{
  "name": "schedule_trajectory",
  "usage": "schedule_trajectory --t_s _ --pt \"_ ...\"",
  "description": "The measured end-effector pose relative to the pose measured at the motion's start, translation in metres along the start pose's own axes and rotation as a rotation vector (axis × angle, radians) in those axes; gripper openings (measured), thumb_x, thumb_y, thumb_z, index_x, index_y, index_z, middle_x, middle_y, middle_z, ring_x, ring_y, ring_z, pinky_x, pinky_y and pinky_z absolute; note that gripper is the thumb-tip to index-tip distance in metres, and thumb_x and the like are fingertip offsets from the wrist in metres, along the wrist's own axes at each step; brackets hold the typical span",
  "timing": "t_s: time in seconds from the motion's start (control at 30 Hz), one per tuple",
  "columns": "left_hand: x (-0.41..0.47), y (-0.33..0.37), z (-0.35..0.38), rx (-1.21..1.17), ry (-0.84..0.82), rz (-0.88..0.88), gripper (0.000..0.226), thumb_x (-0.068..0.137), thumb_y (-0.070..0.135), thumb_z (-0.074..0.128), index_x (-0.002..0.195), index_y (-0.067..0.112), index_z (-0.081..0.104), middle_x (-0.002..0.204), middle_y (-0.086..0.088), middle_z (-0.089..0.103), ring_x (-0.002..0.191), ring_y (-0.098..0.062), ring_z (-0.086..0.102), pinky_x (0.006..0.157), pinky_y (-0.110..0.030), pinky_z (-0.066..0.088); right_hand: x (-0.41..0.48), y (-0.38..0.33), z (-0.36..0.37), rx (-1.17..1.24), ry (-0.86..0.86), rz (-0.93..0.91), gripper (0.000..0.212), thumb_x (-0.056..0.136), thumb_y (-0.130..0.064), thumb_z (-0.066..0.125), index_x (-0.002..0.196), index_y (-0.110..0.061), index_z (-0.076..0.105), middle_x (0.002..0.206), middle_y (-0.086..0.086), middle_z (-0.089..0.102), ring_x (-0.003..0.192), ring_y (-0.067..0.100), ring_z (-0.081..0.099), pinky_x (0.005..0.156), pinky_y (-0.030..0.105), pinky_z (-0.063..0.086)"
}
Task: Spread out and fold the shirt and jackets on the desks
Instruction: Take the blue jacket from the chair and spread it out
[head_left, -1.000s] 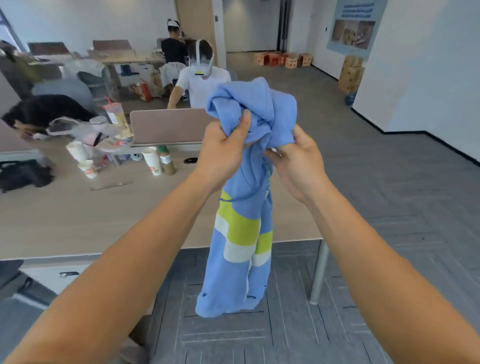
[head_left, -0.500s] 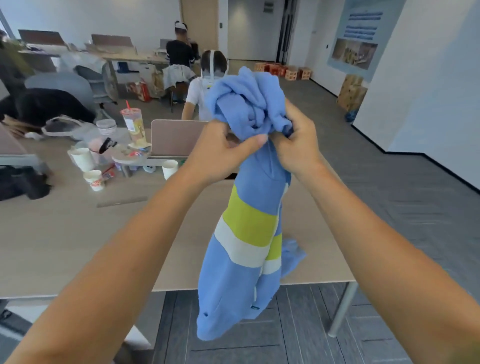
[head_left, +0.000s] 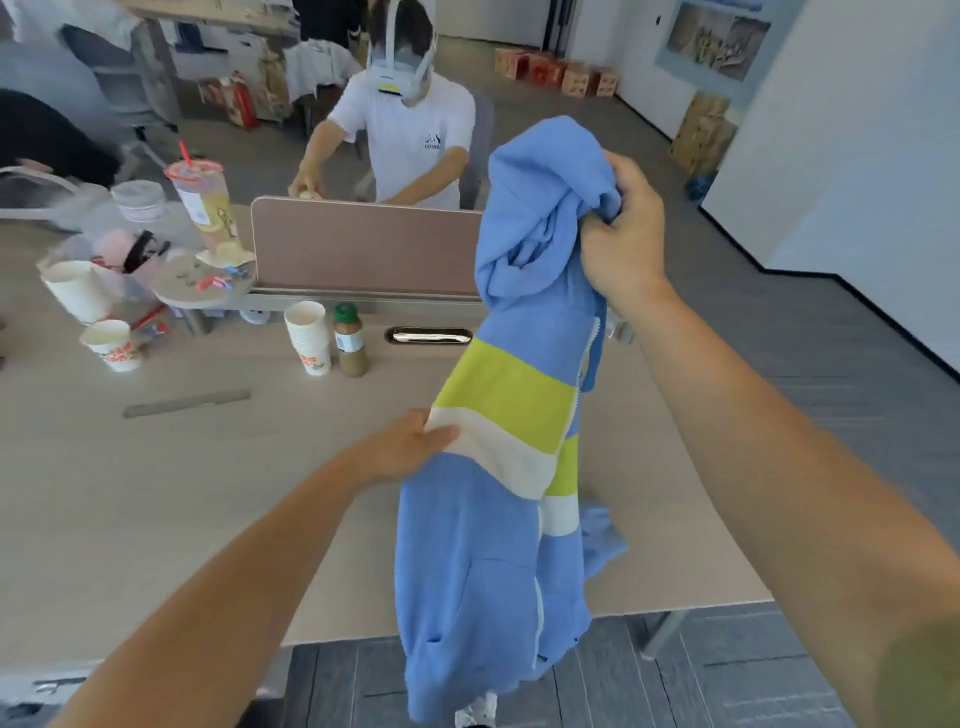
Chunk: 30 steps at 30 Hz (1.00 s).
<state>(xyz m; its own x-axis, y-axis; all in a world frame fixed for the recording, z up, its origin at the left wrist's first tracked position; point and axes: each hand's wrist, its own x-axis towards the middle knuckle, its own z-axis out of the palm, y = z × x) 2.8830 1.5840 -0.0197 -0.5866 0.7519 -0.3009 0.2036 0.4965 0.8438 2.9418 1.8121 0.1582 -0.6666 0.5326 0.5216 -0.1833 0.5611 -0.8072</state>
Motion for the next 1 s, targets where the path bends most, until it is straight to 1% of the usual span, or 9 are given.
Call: schedule_trajectory --t_s 0.13,0.3,0.37,0.47,0.57,0.67,0.8,0.9,1.0 --pt "0.014 -0.009 -0.069 0.095 0.380 -0.061 0.035 0.102 0.022 0.053 0.075 0.001 0.056 0.063 -0.006 0.048 0.057 -0.016 0.043 0.056 -0.031 0.038 0.036 0.052 0.027 0.043 0.029 0.098 0.034 0.087 0.009 0.048 0.113 -0.011 0.059 0.088 -0.016 0.057 0.072 -0.017 0.054 0.068 0.006 0.040" --pt "0.041 -0.038 -0.119 0.368 0.782 -0.284 0.029 0.103 0.023 0.046 0.089 0.003 0.063 0.090 -0.020 0.065 0.086 -0.038 0.060 0.071 -0.039 0.041 0.048 0.124 0.100 -0.062 -0.269 0.263 0.015 0.097 -0.010 0.052 0.111 -0.013 0.053 0.091 -0.007 0.057 0.079 0.011 0.054 0.066 0.023 0.039" --pt "0.044 -0.060 -0.110 0.386 0.812 -0.410 0.019 0.099 0.015 0.047 0.103 0.005 0.063 0.105 -0.022 0.066 0.098 -0.041 0.061 0.076 -0.039 0.042 0.032 0.158 0.132 -0.118 -0.399 0.346 0.028 0.097 -0.017 0.054 0.124 -0.010 0.053 0.108 0.001 0.061 0.093 0.019 0.054 0.074 0.026 0.038" --pt "0.040 -0.090 -0.084 0.317 0.694 -0.542 0.029 0.095 0.019 0.058 0.122 0.010 0.059 0.117 -0.020 0.062 0.108 -0.036 0.058 0.089 -0.037 0.045 -0.002 0.201 0.170 -0.142 -0.547 0.471 0.039 0.097 -0.018 0.055 0.135 -0.010 0.050 0.115 0.004 0.060 0.101 0.023 0.057 0.077 0.025 0.036" --pt "0.034 -0.115 -0.051 0.353 0.434 -0.569 0.028 0.094 0.026 0.061 0.119 0.014 0.062 0.117 -0.011 0.063 0.100 -0.029 0.062 0.083 -0.028 0.045 -0.036 0.231 0.184 -0.179 -0.658 0.599 0.034 0.097 -0.017 0.054 0.129 -0.007 0.053 0.097 0.001 0.062 0.099 0.026 0.061 0.073 0.025 0.036" --pt "0.033 -0.126 -0.016 0.354 0.236 -0.506 0.023 0.096 0.030 0.059 0.115 0.017 0.064 0.112 0.000 0.065 0.106 -0.022 0.063 0.083 -0.026 0.044 -0.068 0.257 0.170 -0.310 -0.671 0.678 0.037 0.095 -0.023 0.059 0.126 -0.005 0.053 0.107 0.010 0.067 0.106 0.030 0.061 0.082 0.031 0.043" --pt "0.049 -0.128 0.027 0.322 0.035 -0.403 0.033 0.096 0.036 0.059 0.124 0.018 0.059 0.116 -0.001 0.064 0.109 -0.020 0.060 0.087 -0.025 0.043 -0.132 0.296 0.118 -0.561 -0.744 0.813 0.031 0.086 -0.036 0.057 0.098 -0.008 0.057 0.089 0.010 0.060 0.086 0.030 0.059 0.074 0.033 0.042" --pt "0.068 -0.126 0.059 0.272 -0.043 -0.370 0.048 0.094 0.044 0.062 0.133 0.018 0.051 0.123 -0.002 0.061 0.113 -0.021 0.059 0.094 -0.027 0.044 -0.183 0.314 0.077 -0.839 -0.764 0.968 0.049 0.088 -0.040 0.063 0.125 -0.009 0.051 0.123 0.017 0.057 0.114 0.039 0.057 0.091 0.042 0.047" --pt "0.086 -0.123 0.091 0.270 -0.109 -0.408 0.070 0.086 0.059 0.063 0.136 0.014 0.045 0.129 -0.007 0.057 0.122 -0.027 0.054 0.099 -0.036 0.045 -0.209 0.305 0.057 -0.847 -0.797 0.959 0.022 0.092 -0.027 0.059 0.105 -0.013 0.050 0.108 0.013 0.056 0.104 0.036 0.058 0.078 0.037 0.043"
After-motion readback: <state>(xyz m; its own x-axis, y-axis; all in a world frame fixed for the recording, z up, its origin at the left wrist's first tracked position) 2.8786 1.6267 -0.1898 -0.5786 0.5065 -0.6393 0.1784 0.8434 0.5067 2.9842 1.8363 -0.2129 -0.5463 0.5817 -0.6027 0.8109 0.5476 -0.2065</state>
